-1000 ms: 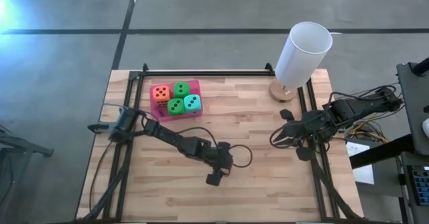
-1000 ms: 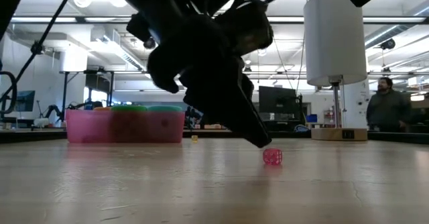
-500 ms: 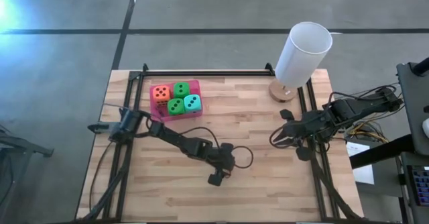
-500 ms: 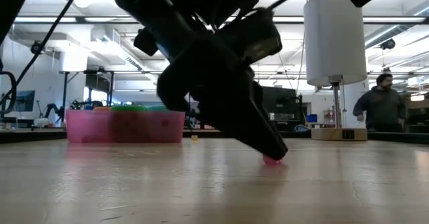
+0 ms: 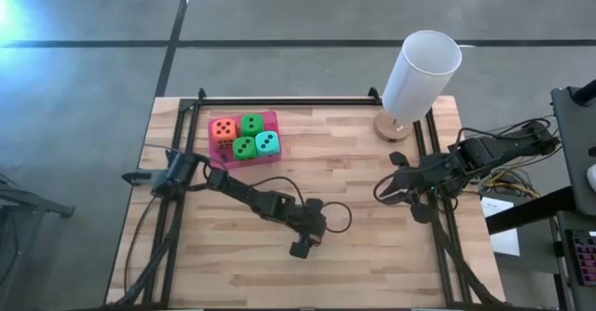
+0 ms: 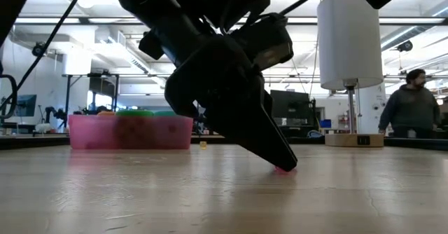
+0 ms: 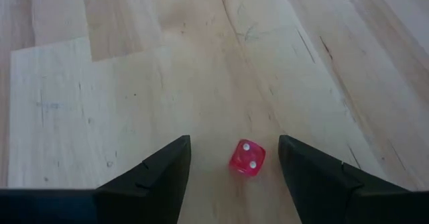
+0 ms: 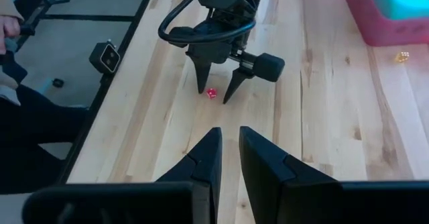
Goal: Pick & Place Dice
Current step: Put the small red dice into the red bin
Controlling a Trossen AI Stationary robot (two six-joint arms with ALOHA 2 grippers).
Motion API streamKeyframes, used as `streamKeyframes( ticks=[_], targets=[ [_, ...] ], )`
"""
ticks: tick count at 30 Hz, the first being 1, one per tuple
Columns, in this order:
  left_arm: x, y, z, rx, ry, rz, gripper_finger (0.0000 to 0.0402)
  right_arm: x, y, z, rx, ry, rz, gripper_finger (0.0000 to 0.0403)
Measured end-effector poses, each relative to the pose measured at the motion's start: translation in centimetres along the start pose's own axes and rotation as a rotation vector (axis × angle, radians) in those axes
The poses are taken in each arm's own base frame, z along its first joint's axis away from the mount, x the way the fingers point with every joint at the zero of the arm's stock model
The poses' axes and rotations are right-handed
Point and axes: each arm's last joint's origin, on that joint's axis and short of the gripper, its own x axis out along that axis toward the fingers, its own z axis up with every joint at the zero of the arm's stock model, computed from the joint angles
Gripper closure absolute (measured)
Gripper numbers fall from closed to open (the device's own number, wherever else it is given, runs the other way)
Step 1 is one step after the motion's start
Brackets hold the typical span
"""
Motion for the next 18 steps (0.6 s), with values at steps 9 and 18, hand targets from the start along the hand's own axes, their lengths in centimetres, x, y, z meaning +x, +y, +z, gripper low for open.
streamKeyframes(
  ticks=[9, 18],
  targets=[
    [0.0, 0.02, -0.03, 0.001, 0.001, 0.008, 0.0186, 0.0, 0.0, 0.0, 0.0, 0.0, 0.0, 0.0351],
    [0.01, -0.02, -0.05, 0.01, 0.003, 0.011, 0.026, 0.0, 0.0, 0.0, 0.0, 0.0, 0.0, 0.0351]
  ],
)
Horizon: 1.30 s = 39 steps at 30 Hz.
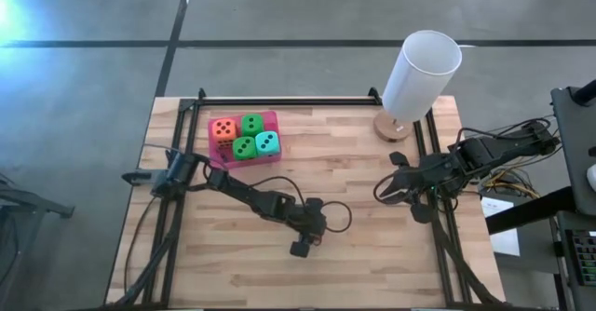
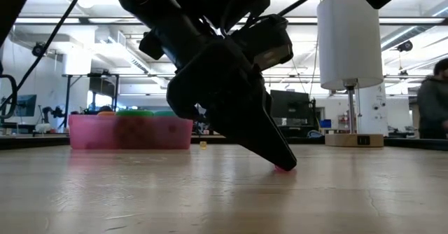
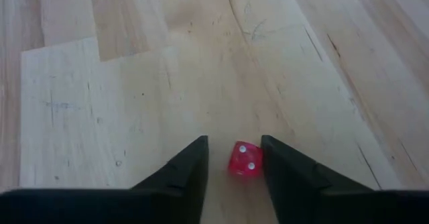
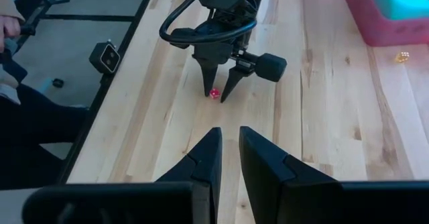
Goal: Pick & Place Dice
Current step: Put the small red dice into the red bin
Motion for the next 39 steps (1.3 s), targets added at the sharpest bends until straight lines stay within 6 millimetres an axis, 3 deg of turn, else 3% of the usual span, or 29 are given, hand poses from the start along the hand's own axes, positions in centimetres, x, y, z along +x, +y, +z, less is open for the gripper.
streamKeyframes(
  ticks=[11, 17, 21, 28, 39],
  targets=[
    [-0.1, -0.1, -0.1, 0.001, 0.016, -0.004, 0.035, 0.0, 0.0, 0.0, 0.0, 0.0, 0.0, 0.0351],
    [-0.3, -0.1, 0.1, -0.04, 0.015, -0.005, 0.035, 0.0, 0.0, 0.0, -0.004, 0.0, 0.0, 0.0351],
    [-1.6, 0.0, 0.7, -0.058, 0.022, 0.01, 0.0348, 0.0, 0.0, 0.0, -0.004, -0.001, 0.0, 0.0351],
    [-6.4, 0.4, 2.2, -0.076, 0.062, 0.141, 0.0349, 0.0, 0.0, 0.0, -0.006, -0.001, 0.0, 0.0351],
    [-17.5, 1.9, 4.4, -0.332, -0.031, 0.484, 0.0349, 0.0, 0.0, 0.0, -0.012, -0.004, -0.008, 0.0351]
  ],
)
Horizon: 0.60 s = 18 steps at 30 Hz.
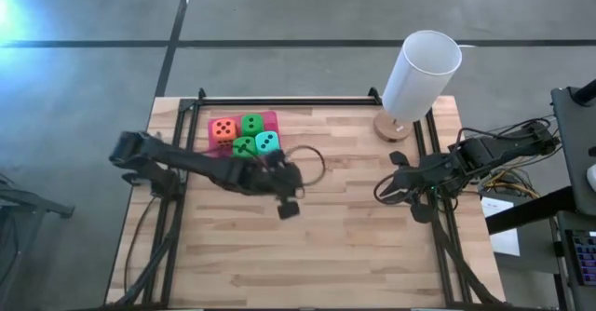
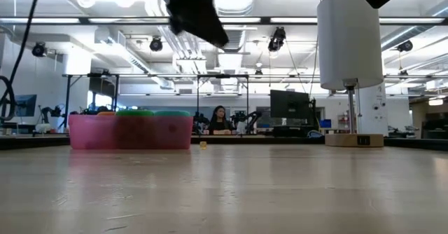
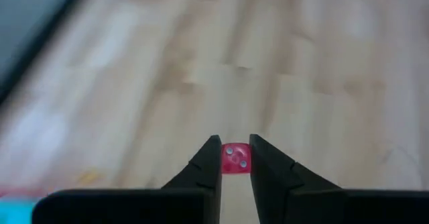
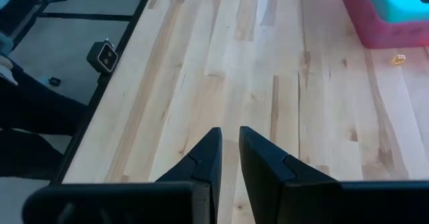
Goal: Pick & Place Dice
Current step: Put the small red dice into the red bin
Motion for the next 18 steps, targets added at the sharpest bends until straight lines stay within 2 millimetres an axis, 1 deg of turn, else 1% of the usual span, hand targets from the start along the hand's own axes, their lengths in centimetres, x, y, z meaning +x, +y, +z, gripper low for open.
streamKeyframes(
  ticks=[5, 9, 13, 18],
  targets=[
    [-3.7, 2.5, -0.1, -0.184, -0.017, 0.184, 0.0349, 0.0, 0.0, 0.0, 0.0, 0.0, -0.001, 0.0351],
    [-6.0, 4.2, -1.0, -0.353, -0.026, 0.309, 0.0349, 0.0, 0.0, 0.0, -0.001, 0.001, -0.001, 0.0351],
    [-7.6, 5.9, -2.7, -0.539, -0.005, 0.423, 0.0349, 0.0, 0.0, 0.0, 0.0, 0.0, -0.001, 0.0351],
    [-8.7, 8.0, -5.2, -0.78, 0.034, 0.543, 0.0349, 0.0, 0.0, 0.0, 0.0, -0.004, 0.0, 0.0351]
  ],
)
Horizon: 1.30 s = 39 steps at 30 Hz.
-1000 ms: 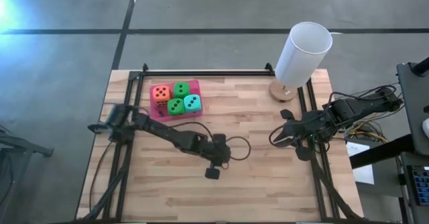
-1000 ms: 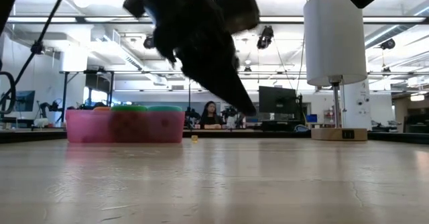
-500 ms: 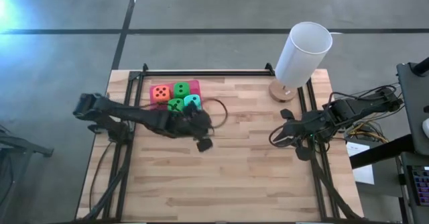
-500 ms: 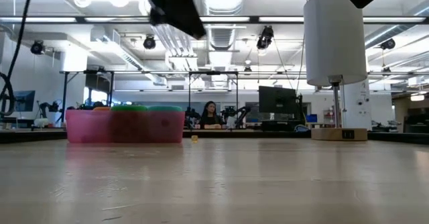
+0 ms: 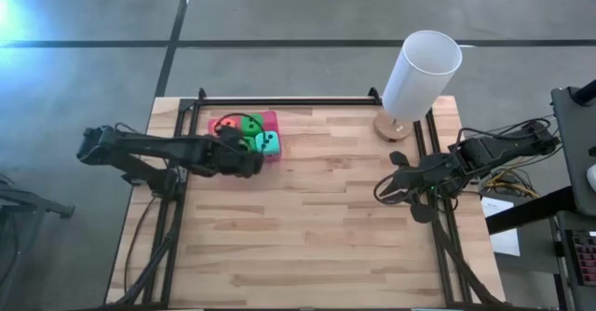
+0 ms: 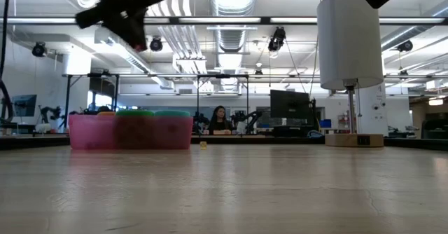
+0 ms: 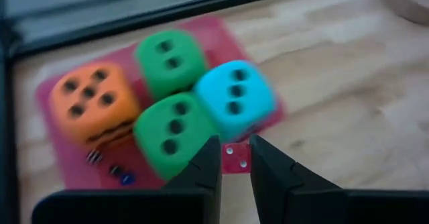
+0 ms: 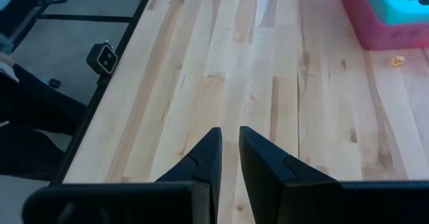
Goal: Pick & Place Dice
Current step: Put the small red dice into the red bin
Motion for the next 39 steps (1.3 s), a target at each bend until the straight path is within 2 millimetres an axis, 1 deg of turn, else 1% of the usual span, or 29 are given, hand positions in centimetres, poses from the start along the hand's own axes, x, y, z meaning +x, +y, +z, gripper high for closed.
streamKeyframes(
  ticks=[5, 14, 24, 29, 35, 39],
  targets=[
    [1.7, 2.7, -0.8, -0.188, 0.046, 0.093, 0.0349, 0.0, 0.0, 0.0, 0.0, -0.001, 0.0, 0.0351],
    [5.1, 6.1, -2.3, -0.31, 0.17, 0.227, 0.0349, 0.0, 0.0, 0.0, 0.0, -0.003, 0.001, 0.0351],
    [7.8, 7.2, -2.5, -0.415, 0.178, 0.236, 0.0343, 0.0, 0.0, 0.0, 0.0, -0.003, 0.001, 0.0351],
    [8.5, 7.6, -2.3, -0.456, 0.182, 0.241, 0.0315, 0.0, 0.0, 0.1, 0.0, -0.007, 0.002, 0.0351],
    [8.8, 7.9, -2.0, -0.459, 0.208, 0.236, 0.0279, 0.0, 0.0, 0.1, 0.0, -0.009, 0.002, 0.0351],
    [9.1, 8.0, -1.7, -0.497, 0.224, 0.216, 0.0256, 0.0, 0.0, 0.1, 0.001, -0.015, -0.02, 0.0351]
  ],
)
